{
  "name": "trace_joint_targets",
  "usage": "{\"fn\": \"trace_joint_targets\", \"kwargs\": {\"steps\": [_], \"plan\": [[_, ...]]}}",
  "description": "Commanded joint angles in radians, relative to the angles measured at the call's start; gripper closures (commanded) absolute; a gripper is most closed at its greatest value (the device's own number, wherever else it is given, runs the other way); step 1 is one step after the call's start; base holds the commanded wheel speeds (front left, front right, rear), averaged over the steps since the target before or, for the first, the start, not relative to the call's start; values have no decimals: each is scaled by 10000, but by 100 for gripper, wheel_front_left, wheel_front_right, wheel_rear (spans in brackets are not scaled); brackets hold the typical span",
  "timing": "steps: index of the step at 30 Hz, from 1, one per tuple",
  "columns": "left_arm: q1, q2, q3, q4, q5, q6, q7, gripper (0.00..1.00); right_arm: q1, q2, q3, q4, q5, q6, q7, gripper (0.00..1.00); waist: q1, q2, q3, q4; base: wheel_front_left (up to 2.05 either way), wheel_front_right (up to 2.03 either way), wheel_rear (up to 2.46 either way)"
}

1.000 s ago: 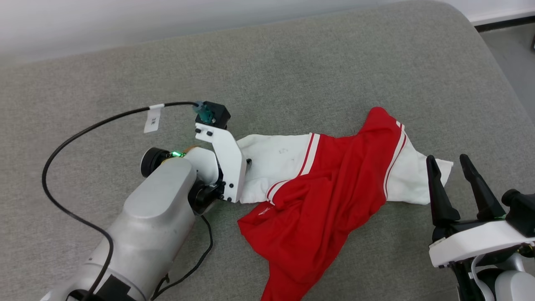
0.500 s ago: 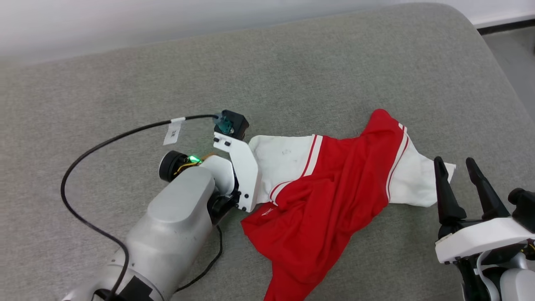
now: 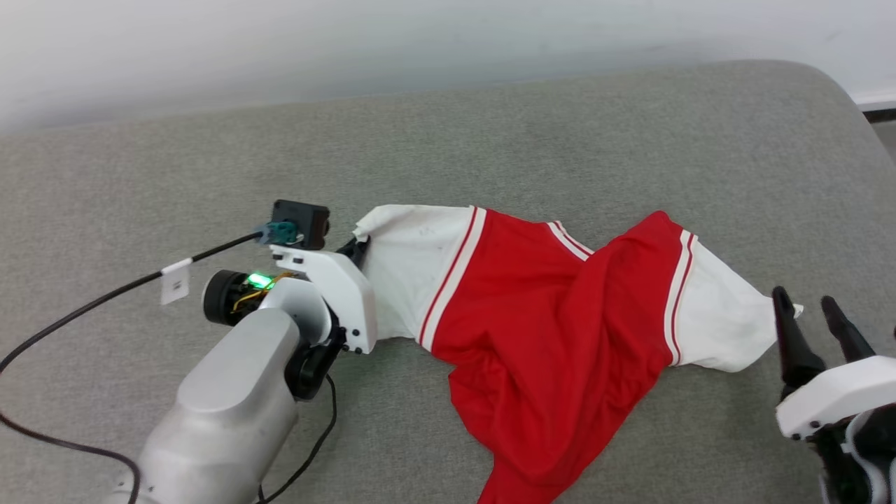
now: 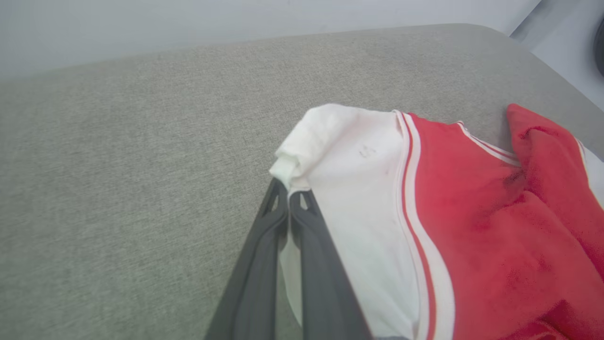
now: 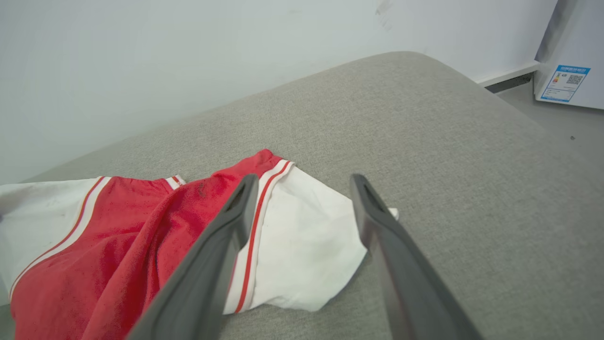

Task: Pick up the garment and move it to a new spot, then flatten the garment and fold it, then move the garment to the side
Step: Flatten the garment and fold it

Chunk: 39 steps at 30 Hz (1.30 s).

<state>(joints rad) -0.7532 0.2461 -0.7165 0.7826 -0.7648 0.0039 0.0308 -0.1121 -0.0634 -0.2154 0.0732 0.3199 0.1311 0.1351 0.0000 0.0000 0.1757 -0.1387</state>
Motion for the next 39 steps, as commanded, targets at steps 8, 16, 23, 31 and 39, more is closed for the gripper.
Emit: {"fn": "trace_joint_targets", "kwargs": {"steps": [8, 16, 23, 31, 39], "plan": [[998, 1210, 385, -2987, 59, 1086, -33, 100, -1124, -969, -1371, 1690, 335, -7, 2763, 0, 0, 0, 146, 659, 0, 0, 0], [1493, 2049, 611, -6079, 230, 2034, 408, 100, -2559, -1563, -1663, 3129, 37, -7, 5045, 0, 0, 0, 931, 1172, 0, 0, 0], [1586, 2392, 635, -7432, 406, 2450, 646, 100, -3601, -1633, -1312, 4045, -75, -6, 5526, 0, 0, 0, 1657, 1438, 0, 0, 0], [1810, 2563, 649, -7720, 383, 2638, 684, 100, -3642, -1473, -1023, 4972, 50, -6, 6434, 100, 0, 0, 1676, 1427, 0, 0, 0], [1827, 2774, 1029, -7643, 515, 2881, 112, 100, -4130, -2058, -689, 3649, -638, -7, 5346, 100, 0, 0, 993, 1149, 0, 0, 0]]}}
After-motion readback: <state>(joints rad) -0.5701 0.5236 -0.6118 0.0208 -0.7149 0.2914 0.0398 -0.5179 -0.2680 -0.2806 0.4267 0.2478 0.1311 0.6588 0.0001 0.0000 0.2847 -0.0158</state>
